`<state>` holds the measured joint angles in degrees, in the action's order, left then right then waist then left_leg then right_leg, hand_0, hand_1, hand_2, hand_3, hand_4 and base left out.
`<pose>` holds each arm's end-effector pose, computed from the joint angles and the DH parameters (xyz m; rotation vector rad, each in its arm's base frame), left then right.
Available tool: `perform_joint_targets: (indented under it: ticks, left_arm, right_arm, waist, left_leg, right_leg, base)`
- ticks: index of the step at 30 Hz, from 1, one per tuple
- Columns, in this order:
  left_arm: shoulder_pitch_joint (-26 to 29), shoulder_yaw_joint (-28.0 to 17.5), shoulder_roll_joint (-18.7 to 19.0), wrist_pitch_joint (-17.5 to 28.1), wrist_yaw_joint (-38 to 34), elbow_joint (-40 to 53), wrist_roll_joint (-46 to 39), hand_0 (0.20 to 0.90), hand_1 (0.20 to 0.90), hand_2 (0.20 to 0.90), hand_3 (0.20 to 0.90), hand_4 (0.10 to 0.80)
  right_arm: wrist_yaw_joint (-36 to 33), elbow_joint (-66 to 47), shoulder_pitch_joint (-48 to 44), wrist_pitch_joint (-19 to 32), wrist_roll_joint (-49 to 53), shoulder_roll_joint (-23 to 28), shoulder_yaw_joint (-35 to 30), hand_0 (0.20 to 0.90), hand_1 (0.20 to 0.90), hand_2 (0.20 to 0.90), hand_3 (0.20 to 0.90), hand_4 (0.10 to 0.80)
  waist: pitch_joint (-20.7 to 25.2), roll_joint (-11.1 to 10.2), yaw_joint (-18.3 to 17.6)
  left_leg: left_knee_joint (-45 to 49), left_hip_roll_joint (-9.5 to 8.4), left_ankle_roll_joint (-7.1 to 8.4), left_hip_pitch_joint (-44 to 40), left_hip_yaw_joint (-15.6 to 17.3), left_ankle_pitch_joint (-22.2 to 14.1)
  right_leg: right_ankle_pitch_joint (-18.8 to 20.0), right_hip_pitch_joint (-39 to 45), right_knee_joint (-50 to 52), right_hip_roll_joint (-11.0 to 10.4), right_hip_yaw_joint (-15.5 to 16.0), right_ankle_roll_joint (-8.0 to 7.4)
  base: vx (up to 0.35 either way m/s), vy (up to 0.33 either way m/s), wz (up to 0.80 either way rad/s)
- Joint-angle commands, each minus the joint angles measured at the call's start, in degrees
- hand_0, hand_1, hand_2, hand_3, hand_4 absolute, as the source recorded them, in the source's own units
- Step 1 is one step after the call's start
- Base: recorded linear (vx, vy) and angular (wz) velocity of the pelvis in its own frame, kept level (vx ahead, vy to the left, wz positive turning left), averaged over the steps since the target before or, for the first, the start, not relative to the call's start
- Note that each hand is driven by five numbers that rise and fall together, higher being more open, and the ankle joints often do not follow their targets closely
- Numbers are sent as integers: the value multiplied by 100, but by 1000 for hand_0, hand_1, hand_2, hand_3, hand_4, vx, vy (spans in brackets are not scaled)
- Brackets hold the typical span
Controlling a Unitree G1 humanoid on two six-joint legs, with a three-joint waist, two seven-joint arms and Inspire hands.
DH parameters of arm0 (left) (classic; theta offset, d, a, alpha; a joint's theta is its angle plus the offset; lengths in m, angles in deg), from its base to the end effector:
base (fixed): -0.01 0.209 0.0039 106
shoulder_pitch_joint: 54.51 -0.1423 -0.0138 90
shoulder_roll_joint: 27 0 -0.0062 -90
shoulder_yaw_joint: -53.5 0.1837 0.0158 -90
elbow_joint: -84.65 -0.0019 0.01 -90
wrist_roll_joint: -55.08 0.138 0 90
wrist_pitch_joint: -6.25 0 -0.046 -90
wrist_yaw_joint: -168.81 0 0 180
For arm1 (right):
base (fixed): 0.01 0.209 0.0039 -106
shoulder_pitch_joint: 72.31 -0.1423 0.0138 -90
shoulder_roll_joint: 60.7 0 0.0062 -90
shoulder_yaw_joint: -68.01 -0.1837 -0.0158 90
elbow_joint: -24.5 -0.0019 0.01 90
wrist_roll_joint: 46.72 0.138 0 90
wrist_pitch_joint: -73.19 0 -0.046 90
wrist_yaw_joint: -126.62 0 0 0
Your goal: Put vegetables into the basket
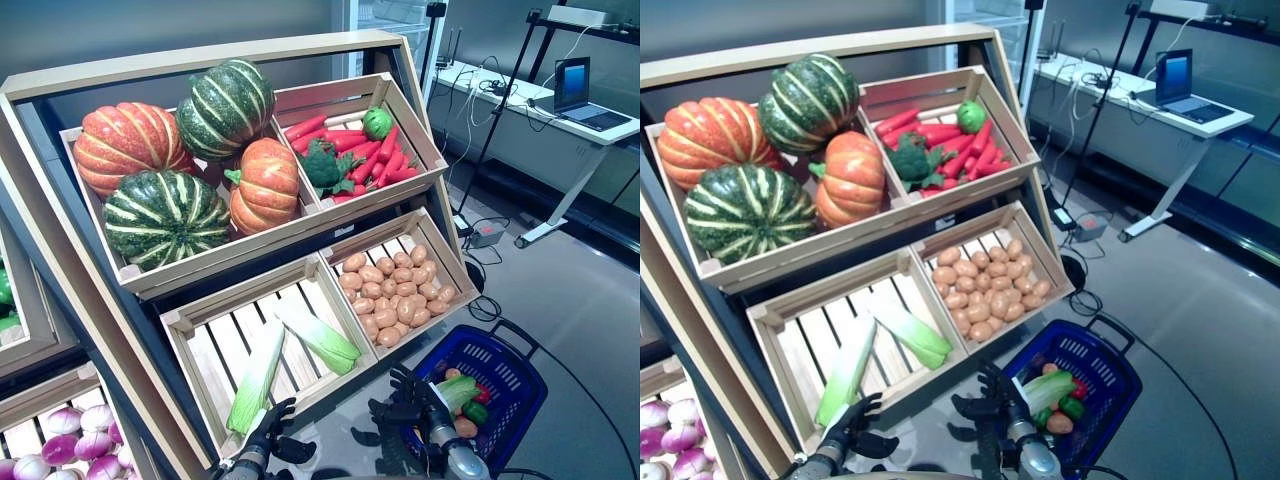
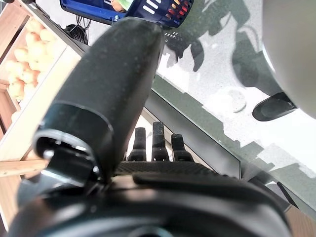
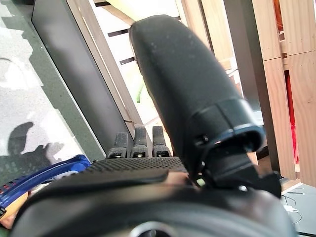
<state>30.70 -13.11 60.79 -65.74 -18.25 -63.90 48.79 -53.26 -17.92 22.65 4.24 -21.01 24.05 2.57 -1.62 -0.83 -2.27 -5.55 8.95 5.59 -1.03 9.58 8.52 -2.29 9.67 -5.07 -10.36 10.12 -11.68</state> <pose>0.0806 0.1880 -0.1078 0.3188 0.8119 -0.1098 0.1080 -0.1584 -0.0916 0.0970 0.6165 0.0866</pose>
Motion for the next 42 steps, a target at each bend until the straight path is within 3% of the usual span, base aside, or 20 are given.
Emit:
perform_joint_targets:
  ticks: [1,17,25,32,36,42]
  left_arm:
    - [589,7,24,611,-262,82,169,900,900,900,900,800]
    - [578,13,55,623,-167,207,120,900,900,900,900,800]
    - [570,30,131,880,-615,406,363,900,900,900,900,800]
    - [663,44,409,1518,-2821,1000,1638,900,900,900,900,800]
    - [653,-47,518,1619,-3401,1379,1942,900,900,900,900,800]
    - [649,-239,507,1785,-3600,1559,1887,900,900,900,900,800]
  right_arm:
    - [226,-211,-532,593,304,-157,-223,900,900,900,900,800]
    - [207,-228,-500,548,346,-169,-257,900,900,900,900,800]
    - [201,-239,-489,528,377,-153,-256,900,900,900,900,800]
    - [151,-252,-513,544,488,-100,-206,900,900,900,900,800]
    - [94,-340,-474,537,518,-82,-198,900,900,900,900,800]
    - [82,-288,-455,556,535,-116,-239,900,900,900,900,800]
  waist:
    - [-205,67,57]
    - [-221,67,80]
    - [-244,69,82]
    - [-275,50,118]
    - [-302,31,146]
    - [-287,19,167]
  left_leg:
    - [122,-134,-92,-576,175,-1005]
    - [115,-131,-85,-570,141,-991]
    - [118,-132,-82,-564,132,-985]
    - [126,-143,-64,-543,106,-993]
    - [132,-139,-49,-543,87,-985]
    - [131,-142,-36,-569,67,-986]
  right_leg:
    - [201,-349,276,42,219,237]
    - [197,-341,281,40,239,244]
    - [196,-343,285,44,227,251]
    - [188,-337,268,44,195,269]
    - [192,-325,274,46,194,278]
    - [191,-280,266,45,213,290]
  base:
    - [0,0,0]
    - [0,0,0]
    - [0,0,0]
    - [0,0,0]
    - [0,0,0]
    - [6,1,0]
